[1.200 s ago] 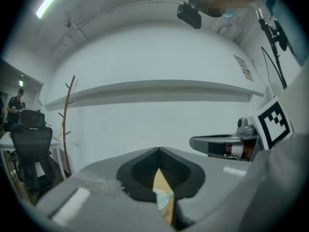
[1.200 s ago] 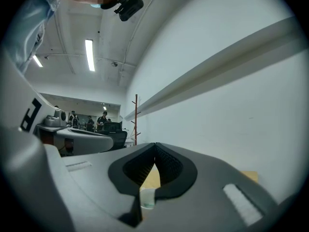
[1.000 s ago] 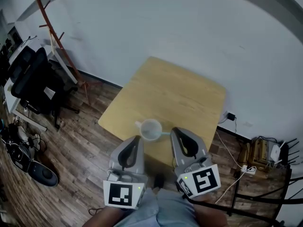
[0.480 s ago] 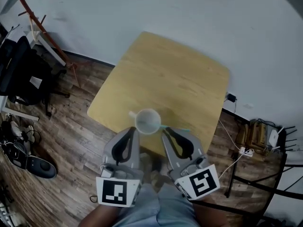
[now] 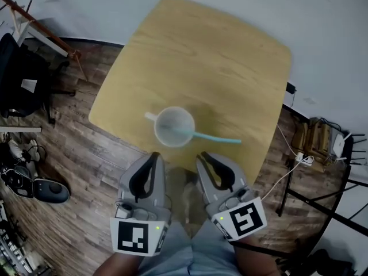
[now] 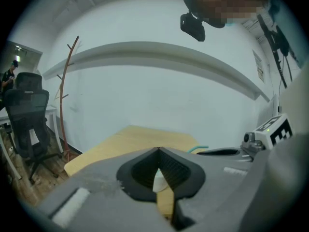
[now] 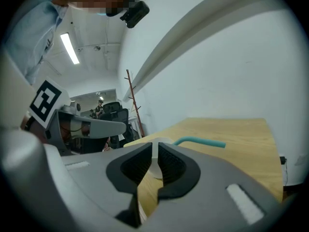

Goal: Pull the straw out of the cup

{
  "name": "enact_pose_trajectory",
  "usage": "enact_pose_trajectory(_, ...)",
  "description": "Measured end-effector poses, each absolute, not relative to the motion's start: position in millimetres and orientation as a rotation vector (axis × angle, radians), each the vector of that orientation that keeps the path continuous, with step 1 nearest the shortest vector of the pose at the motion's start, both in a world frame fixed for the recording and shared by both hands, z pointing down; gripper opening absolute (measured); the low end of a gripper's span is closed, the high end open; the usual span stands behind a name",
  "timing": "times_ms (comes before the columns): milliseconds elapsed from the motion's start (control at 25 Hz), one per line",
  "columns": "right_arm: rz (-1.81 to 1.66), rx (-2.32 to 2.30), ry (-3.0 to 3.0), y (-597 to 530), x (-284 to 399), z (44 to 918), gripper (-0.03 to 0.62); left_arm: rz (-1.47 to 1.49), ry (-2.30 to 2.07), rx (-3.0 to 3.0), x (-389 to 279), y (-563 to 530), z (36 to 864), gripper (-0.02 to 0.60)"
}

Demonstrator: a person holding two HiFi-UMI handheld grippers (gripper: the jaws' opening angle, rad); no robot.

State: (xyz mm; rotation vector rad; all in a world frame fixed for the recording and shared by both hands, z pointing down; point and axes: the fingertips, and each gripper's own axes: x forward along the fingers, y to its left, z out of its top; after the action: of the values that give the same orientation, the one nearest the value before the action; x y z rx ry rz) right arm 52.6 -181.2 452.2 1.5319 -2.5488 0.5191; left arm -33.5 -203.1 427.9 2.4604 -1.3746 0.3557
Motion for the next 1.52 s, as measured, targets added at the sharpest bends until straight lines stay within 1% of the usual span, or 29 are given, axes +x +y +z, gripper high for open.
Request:
enact_pose_trajectory(160, 0.574, 1.530, -2.535, -191.4, 54.1, 468.0, 0.066, 0.398, -1.346, 2.439, -33.2, -210.3, 446.0, 0.019)
enact_pose_trajectory(240, 0.603, 1.522, -2.529, -196.7, 54.0, 473.7, 0.110, 0.408, -1.338, 2.427, -33.3, -216.4, 449.8, 0.020)
enact_pose_trajectory(280, 0.617, 1.522, -2.524, -199.7, 54.4, 476.3, 0.121, 0.411, -1.337, 2.422, -33.6, -220.2, 451.1, 0.019)
enact_pose_trajectory(440, 0.651, 1.528, -2.523, -215.4, 55.3, 481.3, 0.137, 0.419, -1.331, 2.412, -34.5, -238.4, 455.3, 0.020)
enact_pose_trajectory(680, 0.657, 1.529, -2.529, -233.1, 52.0, 482.0, 0.140, 0.441, -1.292, 2.416, -30.1, -251.0, 459.8, 0.019)
enact_pose_trajectory(960, 0.670, 1.507, -2.528, -237.6, 53.9, 484.9, 0.133, 0.451, -1.278, 2.392, -21.2, -254.8, 462.0, 0.020)
enact_pose_trajectory(1280, 0.642, 1.493, -2.549, -234.9, 58.2, 480.7, 0.067, 0.447, -1.305, 2.406, -17.5, -252.2, 458.5, 0.020)
enact_pose_trajectory(1520, 0.604, 1.471, -2.566, -231.1, 54.7, 472.1, 0.043, 0.430, -1.340, 2.413, -22.4, -248.3, 449.9, 0.020)
